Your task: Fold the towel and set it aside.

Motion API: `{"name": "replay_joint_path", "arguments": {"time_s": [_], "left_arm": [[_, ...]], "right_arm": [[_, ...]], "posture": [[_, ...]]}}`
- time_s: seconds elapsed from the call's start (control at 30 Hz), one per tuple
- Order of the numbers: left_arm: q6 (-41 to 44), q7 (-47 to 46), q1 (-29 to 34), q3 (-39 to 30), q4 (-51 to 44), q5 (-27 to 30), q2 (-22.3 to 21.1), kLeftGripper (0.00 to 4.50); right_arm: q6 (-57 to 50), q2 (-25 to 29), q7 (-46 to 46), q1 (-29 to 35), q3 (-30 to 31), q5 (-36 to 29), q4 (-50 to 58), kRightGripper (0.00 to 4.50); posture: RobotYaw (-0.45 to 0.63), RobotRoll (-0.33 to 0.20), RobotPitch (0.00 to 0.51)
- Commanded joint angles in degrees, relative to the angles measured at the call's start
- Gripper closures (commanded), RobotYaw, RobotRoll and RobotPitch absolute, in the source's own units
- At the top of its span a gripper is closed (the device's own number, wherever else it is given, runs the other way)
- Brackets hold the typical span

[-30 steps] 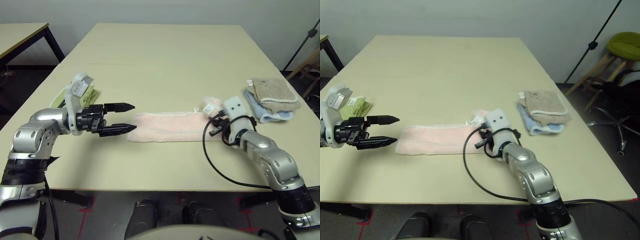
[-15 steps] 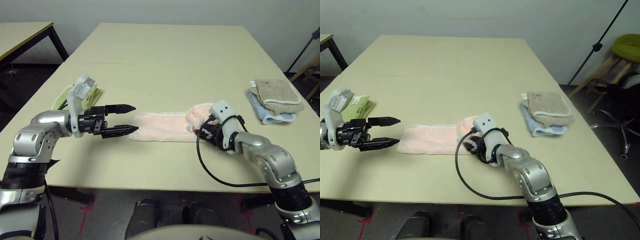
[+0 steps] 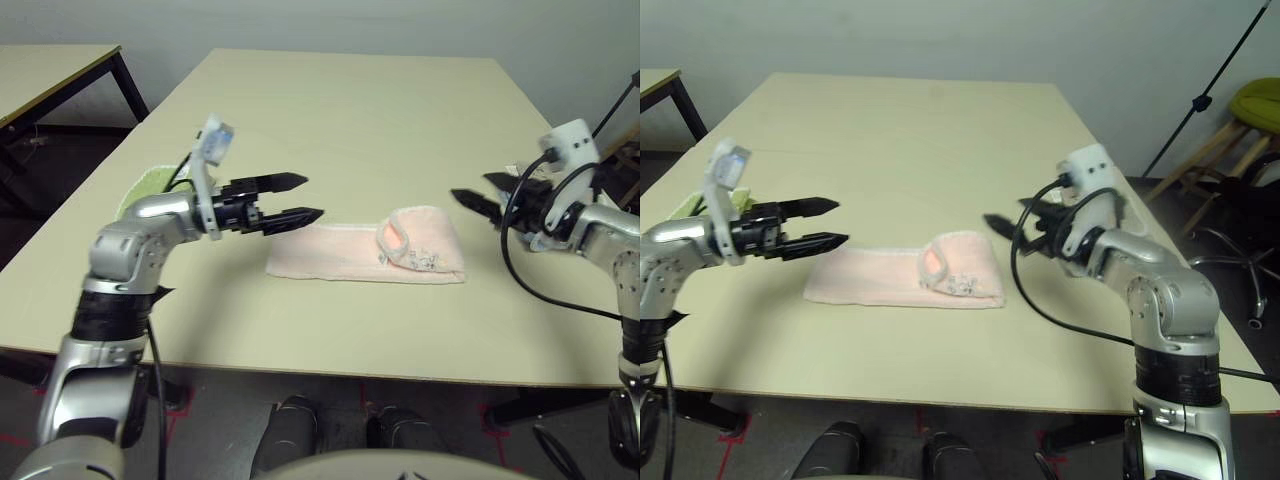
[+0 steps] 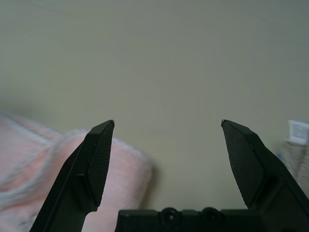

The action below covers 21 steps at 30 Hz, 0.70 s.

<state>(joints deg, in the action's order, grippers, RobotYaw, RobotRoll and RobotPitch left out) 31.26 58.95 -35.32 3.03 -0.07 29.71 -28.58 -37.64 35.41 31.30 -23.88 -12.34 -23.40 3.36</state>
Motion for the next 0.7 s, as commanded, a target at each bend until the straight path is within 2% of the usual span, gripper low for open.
{"name": "replay_joint_path", "arguments": {"time_s": [0.03, 0.13, 0.27, 0.4, 0.5, 0.7], "left_arm": [[-3.61, -3.92, -1.57, 3.89, 4.48, -5.56, 3.76, 0.0], [-8.06, -5.83, -2.44, 6.21, 9.99, -9.29, 7.95, 0.0], [-12.96, -4.95, -3.36, 8.69, 14.4, -12.63, 11.09, 0.0], [-13.84, -3.21, -5.24, 13.27, 17.89, -15.71, 14.68, 0.0], [-13.43, -2.0, -6.61, 14.38, 20.08, -16.36, 16.33, 0.0], [-14.59, -1.41, -7.82, 15.56, 23.18, -18.49, 18.85, 0.0]], "right_arm": [[6.55, -3.07, -1.02, 1.85, 1.52, 2.83, -2.96, 0.05], [8.99, -5.21, -1.48, 2.35, 2.15, 4.11, -4.96, 0.05], [10.09, -6.08, -1.67, 1.91, 1.99, 4.55, -6.97, 0.05], [10.74, -6.06, -1.33, 0.89, 1.25, 3.88, -9.06, 0.05], [10.75, -6.39, -0.7, 0.55, 1.23, 3.08, -9.25, 0.65], [9.77, -7.85, -1.04, 0.81, 2.44, 2.79, -7.23, 2.98]], "posture": [[0.1, 0.0, 0.069], [0.1, 0.0, 0.069], [0.1, 0.0, 0.07], [0.1, 0.0, 0.068], [0.1, 0.0, 0.067], [0.09, 0.0, 0.067]]}}
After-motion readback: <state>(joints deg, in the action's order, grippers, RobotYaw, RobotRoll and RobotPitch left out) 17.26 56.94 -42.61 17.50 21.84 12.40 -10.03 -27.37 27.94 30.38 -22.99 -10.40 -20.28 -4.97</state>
